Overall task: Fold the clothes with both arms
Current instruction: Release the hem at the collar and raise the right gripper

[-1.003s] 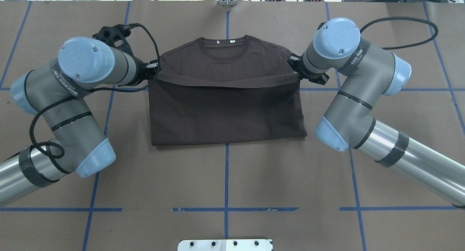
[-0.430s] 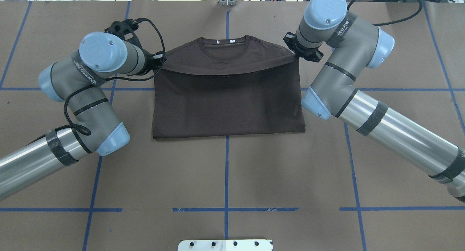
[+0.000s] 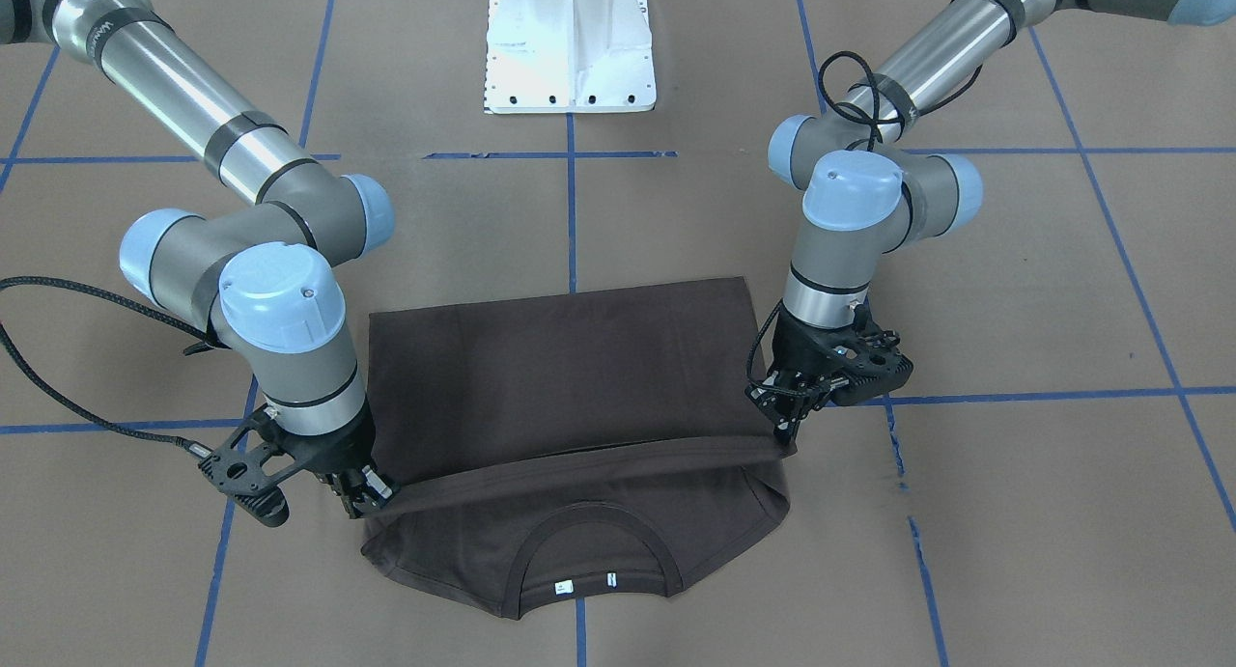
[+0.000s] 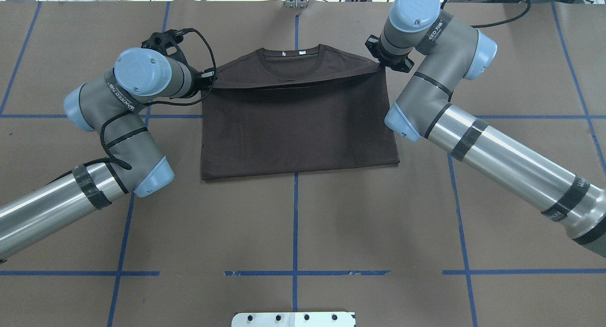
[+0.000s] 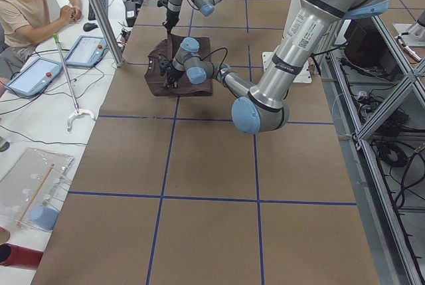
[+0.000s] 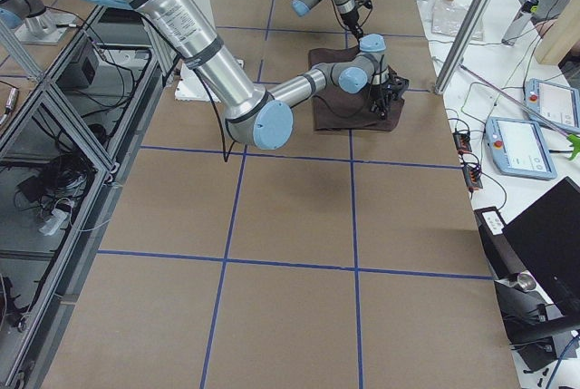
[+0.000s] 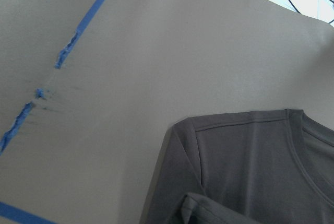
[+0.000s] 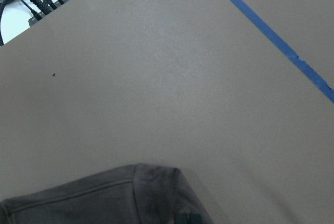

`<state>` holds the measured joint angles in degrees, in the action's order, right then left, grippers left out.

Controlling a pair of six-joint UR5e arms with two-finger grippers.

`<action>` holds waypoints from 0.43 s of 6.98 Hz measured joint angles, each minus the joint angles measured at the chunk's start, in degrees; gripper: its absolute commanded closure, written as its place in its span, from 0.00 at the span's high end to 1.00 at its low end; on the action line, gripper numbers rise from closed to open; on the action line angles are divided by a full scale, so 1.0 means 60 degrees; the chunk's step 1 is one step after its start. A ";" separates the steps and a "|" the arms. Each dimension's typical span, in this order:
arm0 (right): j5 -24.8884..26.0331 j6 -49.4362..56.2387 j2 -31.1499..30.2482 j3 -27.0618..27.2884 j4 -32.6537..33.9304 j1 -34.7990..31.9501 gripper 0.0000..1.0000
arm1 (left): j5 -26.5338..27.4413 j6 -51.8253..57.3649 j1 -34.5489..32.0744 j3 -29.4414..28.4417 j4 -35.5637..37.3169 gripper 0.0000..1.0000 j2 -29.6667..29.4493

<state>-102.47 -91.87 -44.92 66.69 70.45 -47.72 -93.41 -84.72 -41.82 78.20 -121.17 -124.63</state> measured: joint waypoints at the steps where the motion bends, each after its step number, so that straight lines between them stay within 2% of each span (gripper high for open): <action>1: 0.0008 -0.0001 0.0146 -0.0257 -0.0055 0.0000 0.00 | 0.0070 0.0007 -0.0013 -0.0202 -0.0125 0.00 -0.0067; 2: 0.0012 -0.0003 0.0257 -0.0379 -0.0073 -0.0016 0.00 | 0.0100 0.0011 -0.0053 -0.0288 -0.0208 0.00 -0.0108; 3: 0.0016 0.0000 0.0313 -0.0464 -0.0082 -0.0024 0.19 | 0.0109 0.0029 -0.0117 -0.0353 -0.0303 0.07 -0.0124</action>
<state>-102.38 -91.87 -43.04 63.91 69.96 -47.86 -92.76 -84.54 -42.52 76.08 -122.99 -125.37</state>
